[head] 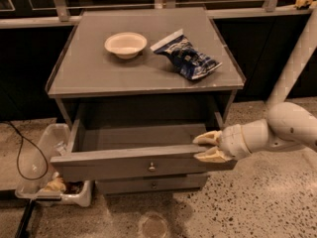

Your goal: Open top drawer

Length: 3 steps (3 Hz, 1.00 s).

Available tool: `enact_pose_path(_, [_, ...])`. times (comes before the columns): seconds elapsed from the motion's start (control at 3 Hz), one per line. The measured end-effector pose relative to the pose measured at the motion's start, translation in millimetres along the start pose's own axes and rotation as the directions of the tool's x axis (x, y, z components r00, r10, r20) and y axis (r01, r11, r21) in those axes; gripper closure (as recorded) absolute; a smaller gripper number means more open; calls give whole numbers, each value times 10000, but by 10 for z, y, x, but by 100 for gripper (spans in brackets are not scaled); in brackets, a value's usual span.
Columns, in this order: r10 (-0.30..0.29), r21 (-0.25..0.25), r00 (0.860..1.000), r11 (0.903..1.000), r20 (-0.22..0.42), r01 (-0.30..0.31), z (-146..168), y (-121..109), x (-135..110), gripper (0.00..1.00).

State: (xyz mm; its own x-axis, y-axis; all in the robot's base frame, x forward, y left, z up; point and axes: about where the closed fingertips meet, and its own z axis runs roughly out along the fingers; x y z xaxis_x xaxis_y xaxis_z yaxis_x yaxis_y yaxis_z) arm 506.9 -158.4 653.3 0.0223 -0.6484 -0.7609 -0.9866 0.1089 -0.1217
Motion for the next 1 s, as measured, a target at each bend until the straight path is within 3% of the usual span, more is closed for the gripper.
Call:
enact_pose_path(0.33, [0, -3, 10000, 10000, 2, 0, -9, -3, -14, 11])
enact_pose_path(0.67, [-27, -407, 9994, 9992, 337, 41, -25, 356, 159, 15])
enact_pose_path(1.0, [-27, -407, 9994, 9992, 337, 41, -49, 336, 111, 38])
